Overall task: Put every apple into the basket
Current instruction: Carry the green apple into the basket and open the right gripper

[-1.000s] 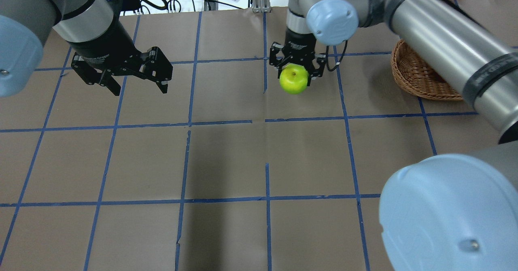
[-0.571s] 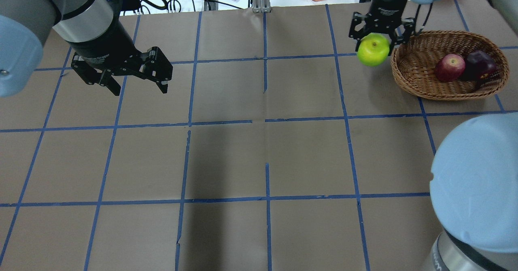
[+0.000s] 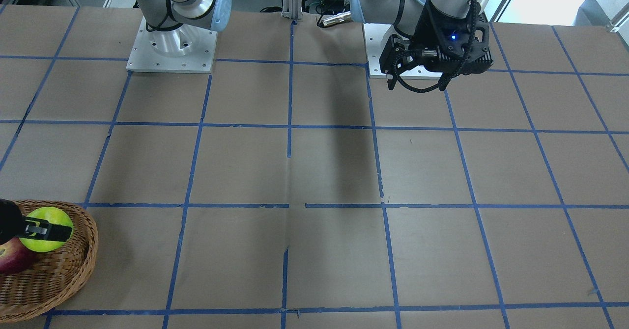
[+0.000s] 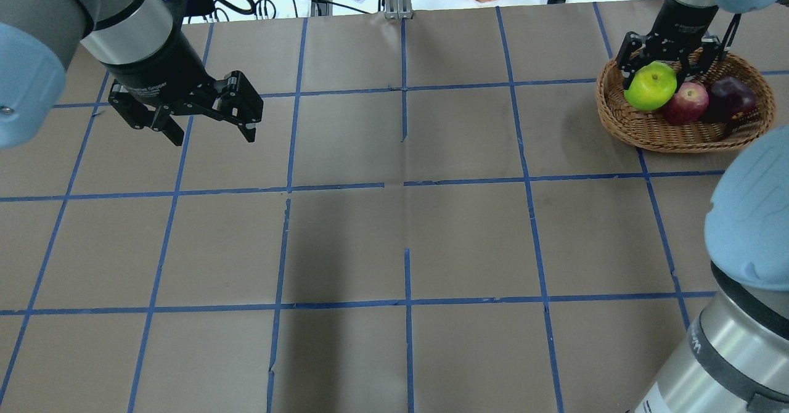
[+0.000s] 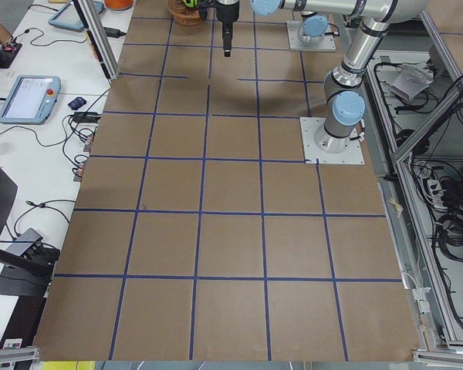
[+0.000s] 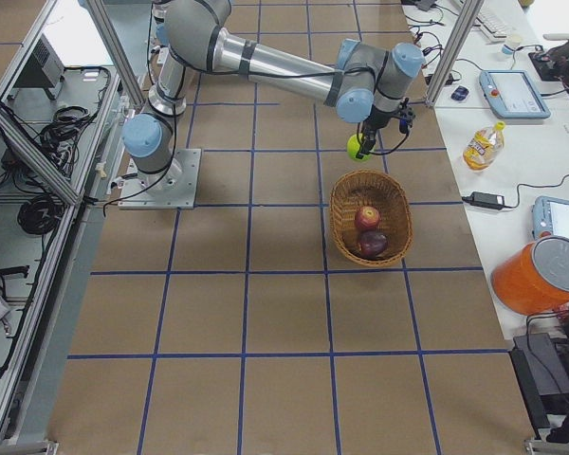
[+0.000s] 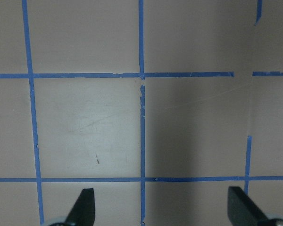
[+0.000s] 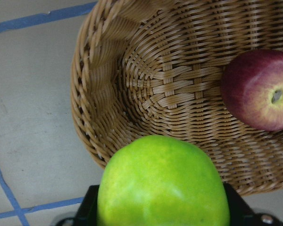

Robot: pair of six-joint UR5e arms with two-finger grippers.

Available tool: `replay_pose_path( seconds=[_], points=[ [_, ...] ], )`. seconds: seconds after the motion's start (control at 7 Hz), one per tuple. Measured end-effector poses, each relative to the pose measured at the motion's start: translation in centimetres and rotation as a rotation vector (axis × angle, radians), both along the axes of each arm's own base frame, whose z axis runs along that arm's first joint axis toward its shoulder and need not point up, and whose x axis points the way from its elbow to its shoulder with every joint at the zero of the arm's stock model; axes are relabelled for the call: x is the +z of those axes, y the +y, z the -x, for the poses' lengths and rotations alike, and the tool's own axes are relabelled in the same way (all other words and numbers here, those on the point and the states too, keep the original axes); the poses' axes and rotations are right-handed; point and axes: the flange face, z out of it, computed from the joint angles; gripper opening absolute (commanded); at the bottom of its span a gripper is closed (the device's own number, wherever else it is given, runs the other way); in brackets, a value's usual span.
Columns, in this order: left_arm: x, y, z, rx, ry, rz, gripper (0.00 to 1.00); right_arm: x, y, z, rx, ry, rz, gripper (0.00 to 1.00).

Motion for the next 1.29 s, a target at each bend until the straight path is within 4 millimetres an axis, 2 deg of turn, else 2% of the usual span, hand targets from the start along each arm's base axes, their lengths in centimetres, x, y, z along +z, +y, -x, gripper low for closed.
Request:
replay_pose_path(
  seconds=[0.14,0.29,0.43,0.57,0.71,1.0,1.14,1.29],
  points=[
    [0.0,0.0,0.0,0.0,0.0,0.0,1.0,-1.4,-0.2,1.2,0.0,-0.006,-0.01,0.0],
    [0.0,0.0,0.0,0.0,0.0,0.0,1.0,-2.5,-0.4,1.8,0.002,-0.009,-0.014,0.1],
    [0.0,0.0,0.0,0.0,0.0,0.0,1.0,-3.7,-0.9,2.1,0.004,-0.009,-0.009,0.29],
    [0.0,0.0,0.0,0.0,0.0,0.0,1.0,-4.8,-1.4,2.3,0.005,-0.005,0.003,0.83],
    [0.0,0.0,0.0,0.0,0.0,0.0,1.0,-5.5,-1.6,2.5,0.006,-0.003,0.008,1.0],
    [0.0,0.0,0.0,0.0,0.0,0.0,1.0,-6.1,-1.6,2.6,0.006,-0.005,-0.004,1.0],
    [0.0,0.0,0.0,0.0,0.0,0.0,1.0,-5.8,-1.4,2.6,0.006,-0.003,-0.009,1.0],
    [0.0,0.0,0.0,0.0,0.0,0.0,1.0,-4.5,-1.2,2.5,0.008,0.002,-0.006,1.0]
  ],
)
